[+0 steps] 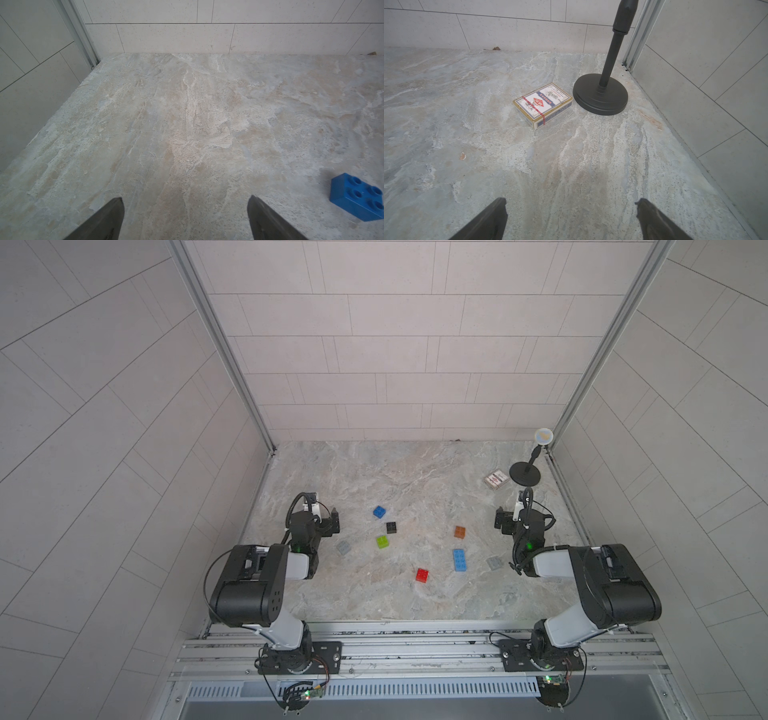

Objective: Assemble the letter h with lego
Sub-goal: Pick up the lego brick from the center of the board.

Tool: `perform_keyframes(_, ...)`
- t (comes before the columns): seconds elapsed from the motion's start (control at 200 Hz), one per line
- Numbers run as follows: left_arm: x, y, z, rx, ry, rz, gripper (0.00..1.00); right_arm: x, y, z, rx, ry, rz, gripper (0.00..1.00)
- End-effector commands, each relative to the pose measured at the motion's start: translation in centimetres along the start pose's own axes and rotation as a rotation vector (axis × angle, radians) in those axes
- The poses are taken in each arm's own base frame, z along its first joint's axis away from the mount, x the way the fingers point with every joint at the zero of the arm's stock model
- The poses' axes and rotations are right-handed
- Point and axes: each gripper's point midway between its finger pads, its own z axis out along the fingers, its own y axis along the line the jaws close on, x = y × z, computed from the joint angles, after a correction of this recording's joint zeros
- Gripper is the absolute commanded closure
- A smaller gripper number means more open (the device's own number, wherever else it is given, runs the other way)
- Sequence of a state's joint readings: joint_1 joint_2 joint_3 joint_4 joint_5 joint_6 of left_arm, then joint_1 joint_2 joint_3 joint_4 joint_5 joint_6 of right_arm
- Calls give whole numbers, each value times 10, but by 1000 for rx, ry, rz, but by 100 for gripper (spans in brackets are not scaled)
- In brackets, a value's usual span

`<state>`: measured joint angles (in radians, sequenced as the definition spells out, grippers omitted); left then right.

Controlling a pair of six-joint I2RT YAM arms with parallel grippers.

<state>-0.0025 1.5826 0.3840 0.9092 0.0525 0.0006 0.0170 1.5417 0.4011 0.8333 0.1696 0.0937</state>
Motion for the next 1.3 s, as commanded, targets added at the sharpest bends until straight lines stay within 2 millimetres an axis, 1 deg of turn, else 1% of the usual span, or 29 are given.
perform_keyframes(0.0,-8,15,0,-96,-18,-10,0,-1,-1,-2,10,-5,-8,0)
perform_keyframes(0.025,-9,26,-1,-165,-15,-26,0,-1,-1,-2,10,-6,-9,0)
perform_keyframes(0.06,-12,33,-6,-204,-40,-51,0,-2,-1,-3,8,-15,-10,0)
perform_keyframes(0.115,-16,48,-18,-292,-68,-87,0,-11,4,-9,-10,-54,-32,0)
perform_keyframes(0.16,-23,51,-26,-323,-82,-90,0,-24,9,-19,-10,-80,-63,0)
perform_keyframes(0.195,-29,51,-30,-345,-75,-77,0,-42,13,-29,-7,-91,-90,0)
perform_keyframes(0.215,-34,51,-32,-358,-69,-67,0,-43,15,-33,-16,-61,-111,0)
perform_keyframes(0.23,-37,50,-34,-368,-61,-56,0,-53,17,-39,-25,-62,-114,0)
perform_keyframes(0.275,-56,47,-39,-396,-66,-36,0,-78,21,-55,-67,-61,-94,0)
perform_keyframes(0.32,-88,47,-50,-413,-157,-86,0,-101,26,-72,-120,-101,-47,0)
perform_keyframes(0.355,-110,42,-60,-383,-217,-141,0,-112,25,-85,-144,-144,22,0)
perform_keyframes(0.39,-130,40,-73,-348,-271,-208,0,-119,17,-96,-129,-178,130,0)
perform_keyframes(0.45,-156,40,-95,-301,-380,-391,0,-114,-4,-109,-62,-168,347,0)
perform_keyframes(0.49,-169,36,-109,-242,-442,-489,0,-113,-10,-117,-63,-175,404,0)
perform_keyframes(0.575,-186,26,-131,-124,-552,-606,0,-99,-32,-125,6,-199,611,0)
perform_keyframes(0.63,-186,25,-133,-90,-569,-652,0,-98,-31,-122,-29,-203,641,0)
perform_keyframes(0.686,-187,15,-127,-43,-531,-647,0,-92,-25,-114,-31,-124,635,0)
perform_keyframes(0.736,-191,-1,-116,14,-451,-601,0,-84,-7,-104,-81,-5,598,5)
perform_keyframes(0.786,-189,-14,-103,29,-328,-577,0,-70,16,-97,-139,145,552,17)
perform_keyframes(0.796,-189,-18,-101,34,-307,-569,0,-76,21,-98,-154,160,549,19)
perform_keyframes(0.836,-186,-32,-91,43,-218,-500,0,-56,43,-97,-164,305,474,26)
perform_keyframes(0.841,-185,-34,-90,44,-206,-491,0,-58,44,-97,-165,308,470,26)
perform_keyframes(0.861,-180,-42,-85,40,-147,-458,0,-43,56,-99,-160,385,402,27)
perform_keyframes(0.901,-169,-58,-77,34,-24,-389,0,-31,79,-105,-166,474,263,27)
perform_keyframes(0.946,-156,-78,-69,40,115,-309,0,-13,98,-112,-159,573,113,29)
perform_keyframes(1.026,-123,-110,-61,71,343,-168,0,18,126,-115,-191,693,4,31)
perform_keyframes(1.116,-85,-134,-50,99,531,-97,0,41,139,-107,-199,758,1,32)
perform_keyframes(1.186,-59,-144,-43,107,672,-79,0,52,147,-101,-205,805,-8,32)
perform_keyframes(1.291,-34,-155,-36,129,769,-106,2,66,159,-93,-207,870,-25,34)
